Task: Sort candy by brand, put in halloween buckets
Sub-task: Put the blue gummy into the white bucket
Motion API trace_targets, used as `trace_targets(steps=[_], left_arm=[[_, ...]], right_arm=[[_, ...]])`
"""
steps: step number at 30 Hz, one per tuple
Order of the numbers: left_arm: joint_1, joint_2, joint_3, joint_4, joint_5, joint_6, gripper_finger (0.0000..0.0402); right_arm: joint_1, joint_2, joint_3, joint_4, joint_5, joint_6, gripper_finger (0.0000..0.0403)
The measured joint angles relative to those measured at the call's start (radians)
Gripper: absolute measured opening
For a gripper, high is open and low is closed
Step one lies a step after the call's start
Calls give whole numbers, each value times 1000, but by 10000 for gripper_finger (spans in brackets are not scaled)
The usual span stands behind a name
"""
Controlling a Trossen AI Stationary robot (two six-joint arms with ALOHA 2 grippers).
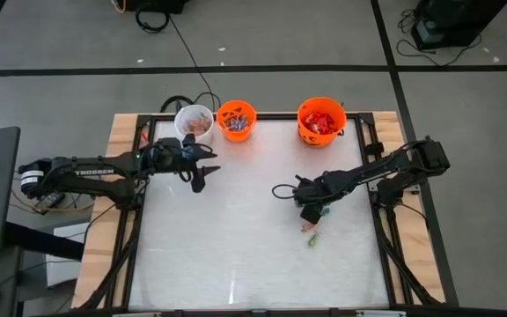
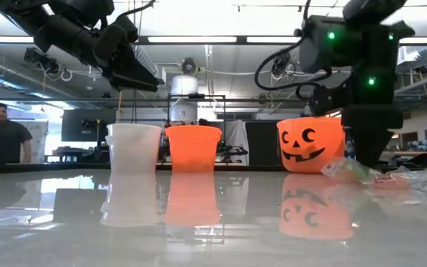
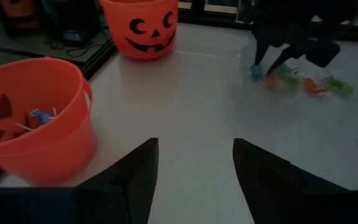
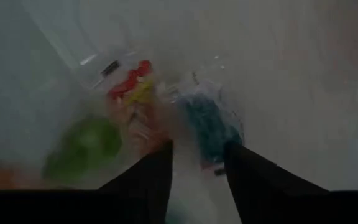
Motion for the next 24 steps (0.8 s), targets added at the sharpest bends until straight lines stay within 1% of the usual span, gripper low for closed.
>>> trace_targets(steps=[4, 9, 10, 14, 17, 20, 24], left_arm=[[0, 0, 0, 0, -1, -4, 214], [0, 0, 0, 0, -2, -11, 214], [0, 0, 0, 0, -2, -14, 214], [0, 0, 0, 1, -2, -29, 214], [0, 0, 0, 1, -2, -29, 214], [0, 1, 0, 21, -2, -29, 214], [0, 1, 0, 48, 0, -28, 214]], right_arm=[[-31, -1, -45, 54, 2, -25, 117], [-34, -13, -49, 77, 23, -58, 24], [-34, -17, -43, 79, 31, -60, 14], [-13, -42, 1, 95, 111, -58, 14], [2, -54, 34, 140, 181, -86, 7], [10, -71, 54, 280, 244, -150, 6], [7, -62, 55, 561, 241, -289, 4]])
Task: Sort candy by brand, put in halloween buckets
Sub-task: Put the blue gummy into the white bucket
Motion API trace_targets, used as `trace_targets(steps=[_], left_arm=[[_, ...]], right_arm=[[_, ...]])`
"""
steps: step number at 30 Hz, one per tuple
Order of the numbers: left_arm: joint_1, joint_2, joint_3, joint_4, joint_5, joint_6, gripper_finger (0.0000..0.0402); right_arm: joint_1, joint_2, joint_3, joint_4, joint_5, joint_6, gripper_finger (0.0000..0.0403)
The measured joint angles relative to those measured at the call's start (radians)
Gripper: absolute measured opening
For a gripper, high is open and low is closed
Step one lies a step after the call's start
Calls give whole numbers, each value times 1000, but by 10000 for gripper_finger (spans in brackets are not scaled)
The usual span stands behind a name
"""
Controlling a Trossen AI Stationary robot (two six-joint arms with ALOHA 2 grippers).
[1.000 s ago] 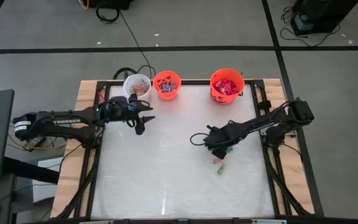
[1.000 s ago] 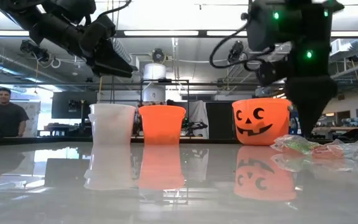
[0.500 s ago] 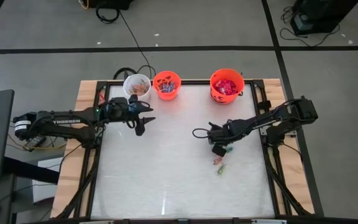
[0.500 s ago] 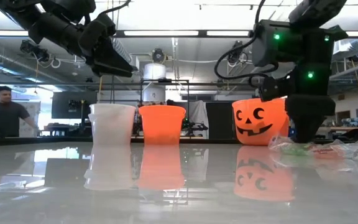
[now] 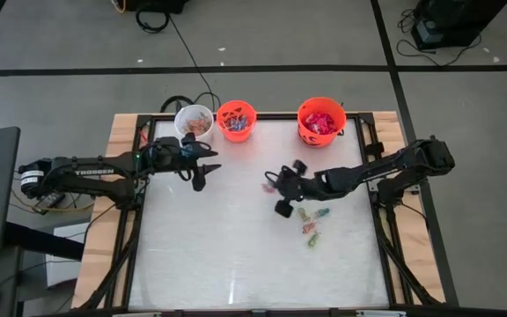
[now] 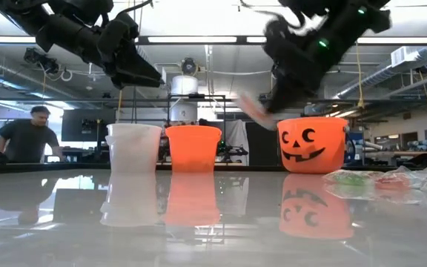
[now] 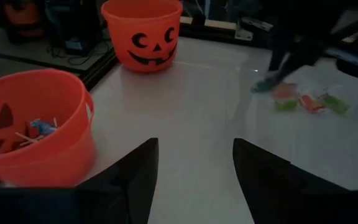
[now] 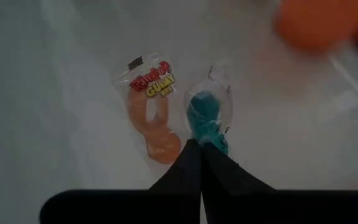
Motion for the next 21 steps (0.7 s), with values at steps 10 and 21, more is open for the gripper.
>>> trace_targets(steps=[10, 21], left_arm=[[-39, 0, 0, 36, 103, 1, 214], [-145, 42, -1, 77, 106, 100, 213]], right_arm=[[-38, 77, 1, 508, -98, -218, 3], [-81, 264, 142, 534, -192, -253, 2]])
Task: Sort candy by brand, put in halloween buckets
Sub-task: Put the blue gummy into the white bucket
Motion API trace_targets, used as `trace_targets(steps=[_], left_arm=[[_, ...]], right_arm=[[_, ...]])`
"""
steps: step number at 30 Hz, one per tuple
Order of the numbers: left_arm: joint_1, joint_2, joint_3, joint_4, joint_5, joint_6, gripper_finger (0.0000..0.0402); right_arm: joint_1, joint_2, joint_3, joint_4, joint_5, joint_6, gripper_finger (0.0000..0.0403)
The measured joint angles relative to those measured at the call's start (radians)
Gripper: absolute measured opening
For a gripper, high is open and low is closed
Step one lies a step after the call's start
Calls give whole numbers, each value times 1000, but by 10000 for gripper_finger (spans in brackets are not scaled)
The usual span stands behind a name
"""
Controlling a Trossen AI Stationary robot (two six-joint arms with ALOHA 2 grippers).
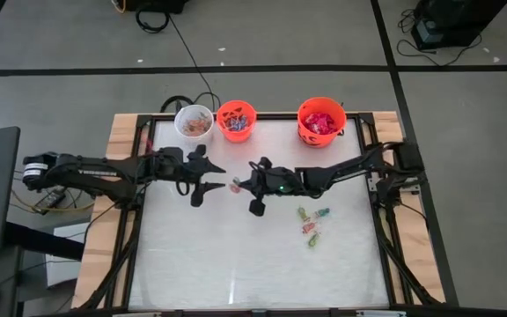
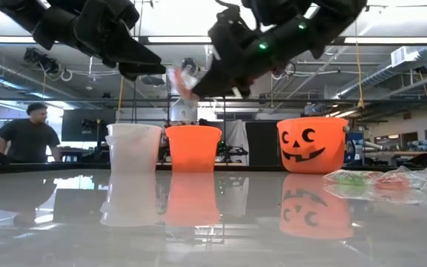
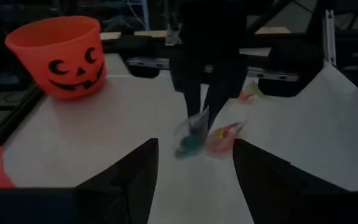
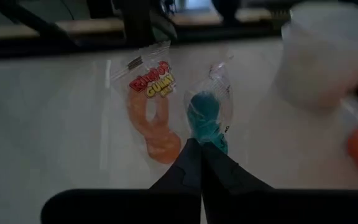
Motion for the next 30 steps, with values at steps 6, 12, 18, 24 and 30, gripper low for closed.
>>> trace_targets(steps=[6, 12, 18, 24, 30], left_arm=[[-26, 41, 0, 25, -8, 77, 213], [-27, 65, 0, 19, -19, 113, 213], [-26, 64, 0, 23, -22, 113, 213], [-26, 64, 0, 80, -38, 98, 198], [-26, 64, 0, 89, -61, 95, 88]], right_arm=[[-5, 54, 97, -6, -6, -58, 2], [-7, 46, 110, -14, 15, -87, 2], [-7, 45, 110, -6, 36, -89, 2], [-6, 43, 110, 7, 36, -109, 3], [-5, 43, 110, 11, 40, -123, 5]])
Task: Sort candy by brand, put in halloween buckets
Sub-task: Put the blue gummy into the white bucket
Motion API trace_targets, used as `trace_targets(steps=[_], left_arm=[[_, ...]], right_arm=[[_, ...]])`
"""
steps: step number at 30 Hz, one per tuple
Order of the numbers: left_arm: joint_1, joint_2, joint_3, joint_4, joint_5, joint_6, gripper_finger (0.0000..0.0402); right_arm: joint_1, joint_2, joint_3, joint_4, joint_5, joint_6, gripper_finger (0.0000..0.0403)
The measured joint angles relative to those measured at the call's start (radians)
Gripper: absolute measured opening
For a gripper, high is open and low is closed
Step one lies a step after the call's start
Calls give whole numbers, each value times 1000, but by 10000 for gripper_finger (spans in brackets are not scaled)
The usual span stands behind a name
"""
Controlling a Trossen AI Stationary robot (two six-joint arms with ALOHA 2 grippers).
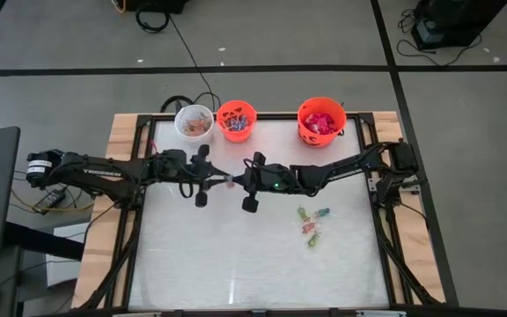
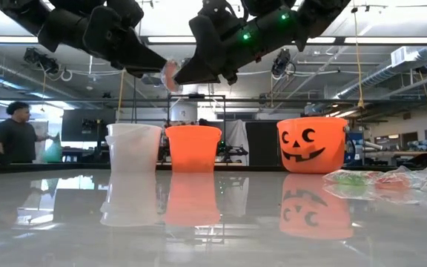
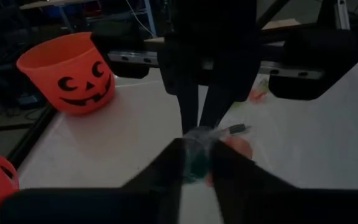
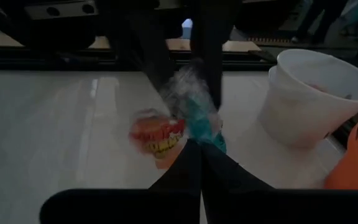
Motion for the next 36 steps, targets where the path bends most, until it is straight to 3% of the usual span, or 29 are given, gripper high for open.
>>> trace_targets(steps=[4, 10, 14, 17, 22, 27, 31, 36], left_arm=[[0, -1, 0, -13, -1, 10, 13], [1, -5, 0, -10, -72, 10, 4], [47, -40, 0, -44, -160, 13, 3], [115, -76, 0, -49, -140, 19, 2], [300, -115, 0, -66, -122, 12, 1], [514, -102, 0, -62, -128, -34, 1], [618, -91, 0, -70, -208, -48, 5], [680, -83, 0, -93, -209, -91, 55]], right_arm=[[0, 0, 0, 3, 2, -1, 6], [-2, 0, -1, 15, 13, 15, 12], [-1, -5, 1, -27, 104, 108, 38], [-3, -4, 0, -93, 133, 172, 62], [-5, -3, 0, -135, 78, 220, 73], [2, -3, 0, -129, 76, 213, 51], [2, -3, 0, -135, 71, 213, 26], [2, -2, 0, -136, 65, 212, 12]])
